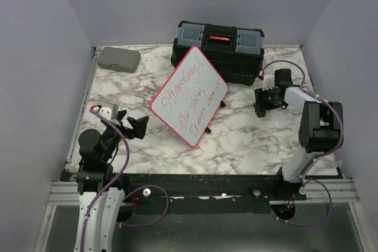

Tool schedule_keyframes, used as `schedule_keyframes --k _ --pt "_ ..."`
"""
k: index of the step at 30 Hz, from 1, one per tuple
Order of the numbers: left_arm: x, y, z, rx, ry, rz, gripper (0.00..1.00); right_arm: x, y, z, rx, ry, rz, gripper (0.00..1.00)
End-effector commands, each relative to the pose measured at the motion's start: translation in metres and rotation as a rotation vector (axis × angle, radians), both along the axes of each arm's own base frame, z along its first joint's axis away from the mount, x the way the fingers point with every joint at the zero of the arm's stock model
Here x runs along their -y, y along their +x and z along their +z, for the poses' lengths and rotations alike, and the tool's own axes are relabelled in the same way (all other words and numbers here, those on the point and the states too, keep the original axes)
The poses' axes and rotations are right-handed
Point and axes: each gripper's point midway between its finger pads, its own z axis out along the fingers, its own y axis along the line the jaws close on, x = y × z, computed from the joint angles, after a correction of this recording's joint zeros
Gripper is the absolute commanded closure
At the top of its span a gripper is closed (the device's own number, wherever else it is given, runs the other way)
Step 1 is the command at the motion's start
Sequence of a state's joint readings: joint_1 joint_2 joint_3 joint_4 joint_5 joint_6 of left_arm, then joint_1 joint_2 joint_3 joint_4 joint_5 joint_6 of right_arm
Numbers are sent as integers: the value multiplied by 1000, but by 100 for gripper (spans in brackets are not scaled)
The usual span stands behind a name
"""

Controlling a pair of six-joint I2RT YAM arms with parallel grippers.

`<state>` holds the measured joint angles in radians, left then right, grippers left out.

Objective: Erase the whiteboard
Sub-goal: Pick up the whiteboard eraser from the center of the board.

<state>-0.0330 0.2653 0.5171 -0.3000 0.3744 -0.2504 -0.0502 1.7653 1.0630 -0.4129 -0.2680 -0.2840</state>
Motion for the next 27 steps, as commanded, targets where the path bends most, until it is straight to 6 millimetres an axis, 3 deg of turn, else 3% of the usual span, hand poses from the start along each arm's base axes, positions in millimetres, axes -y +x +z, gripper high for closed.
schedule_keyframes --k 1,8,17,19,21,25,27 --pt "-2 0 7 33 11 11 1 6 17 4 47 -41 -27 46" --pt "-2 0 7 31 10 10 1 0 24 0 35 -34 -28 54" --pt "-2 0 8 33 10 9 1 6 15 -4 31 -90 -20 58" --pt "-2 0 8 35 10 8 1 8 13 -5 30 -100 -18 64" --pt "-1 0 8 34 10 8 1 7 11 -5 26 -96 -13 80" --pt "-2 0 8 34 10 12 1 2 8 2 40 -72 1 99" --pt "-2 0 7 29 10 14 1 -4 6 14 69 -42 16 99"
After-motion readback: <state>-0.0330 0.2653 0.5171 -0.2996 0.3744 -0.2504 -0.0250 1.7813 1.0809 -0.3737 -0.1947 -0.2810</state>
